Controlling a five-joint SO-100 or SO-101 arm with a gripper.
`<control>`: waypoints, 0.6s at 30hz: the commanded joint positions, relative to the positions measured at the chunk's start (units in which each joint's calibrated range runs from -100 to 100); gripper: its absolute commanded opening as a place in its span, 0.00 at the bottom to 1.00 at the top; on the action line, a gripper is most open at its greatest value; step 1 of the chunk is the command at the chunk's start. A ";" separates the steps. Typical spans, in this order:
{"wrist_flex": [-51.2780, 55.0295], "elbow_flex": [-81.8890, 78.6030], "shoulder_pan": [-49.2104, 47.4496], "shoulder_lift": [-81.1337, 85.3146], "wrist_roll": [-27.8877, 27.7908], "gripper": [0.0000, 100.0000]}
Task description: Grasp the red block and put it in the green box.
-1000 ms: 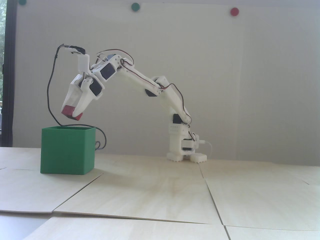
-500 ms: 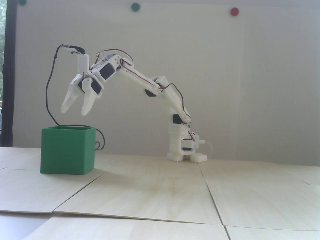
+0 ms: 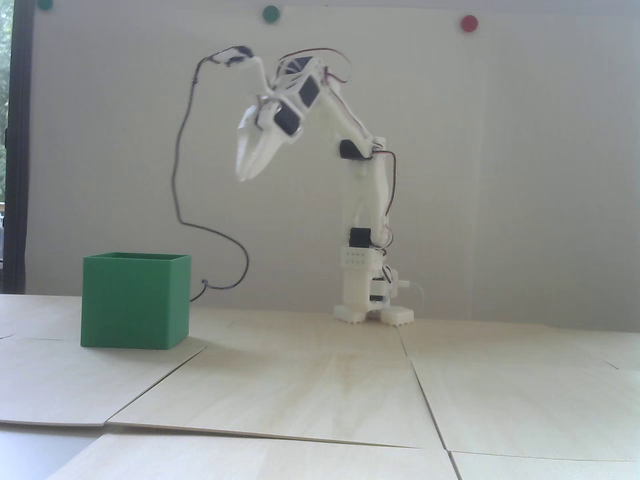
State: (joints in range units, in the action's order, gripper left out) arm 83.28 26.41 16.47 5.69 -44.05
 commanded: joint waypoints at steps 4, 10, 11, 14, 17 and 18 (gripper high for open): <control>0.36 -39.45 -14.34 36.59 4.65 0.02; -11.95 -80.80 -22.22 63.36 6.89 0.02; -14.56 -89.14 -22.30 68.73 6.10 0.02; -17.09 -101.03 -21.66 76.15 1.32 0.02; -17.85 -110.70 -19.57 82.55 -2.43 0.02; -17.85 -113.72 -19.48 84.76 -3.21 0.02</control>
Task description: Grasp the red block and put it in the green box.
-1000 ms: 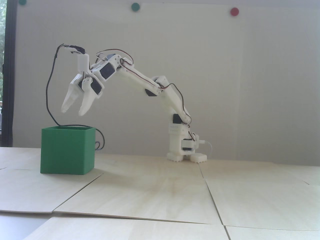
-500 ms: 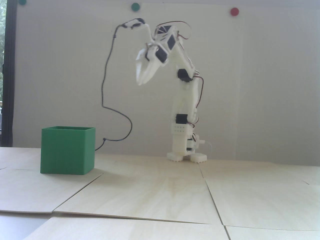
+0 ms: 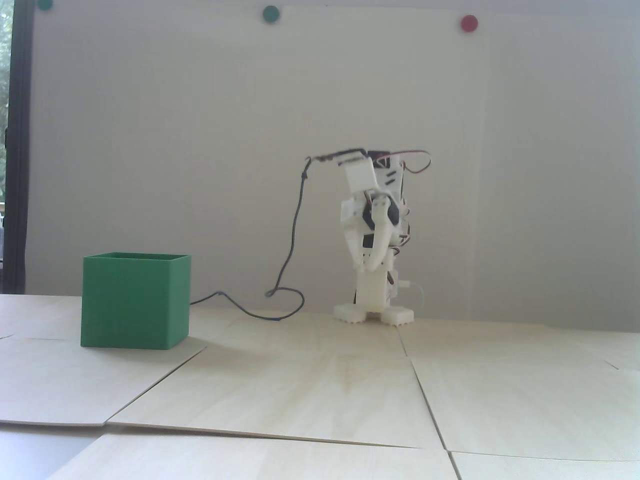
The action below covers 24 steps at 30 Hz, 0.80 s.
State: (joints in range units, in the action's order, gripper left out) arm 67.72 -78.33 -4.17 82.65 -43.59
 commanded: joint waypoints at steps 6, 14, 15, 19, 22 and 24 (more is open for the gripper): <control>-1.36 -19.36 0.75 13.72 -6.64 0.02; 2.43 -19.80 0.75 14.35 -13.72 0.02; 2.94 -19.80 0.75 14.43 -13.88 0.02; 8.42 -19.80 0.67 14.11 -13.98 0.02; 8.84 -19.80 1.23 14.27 -13.72 0.02; 8.84 -19.80 1.15 14.27 -13.72 0.02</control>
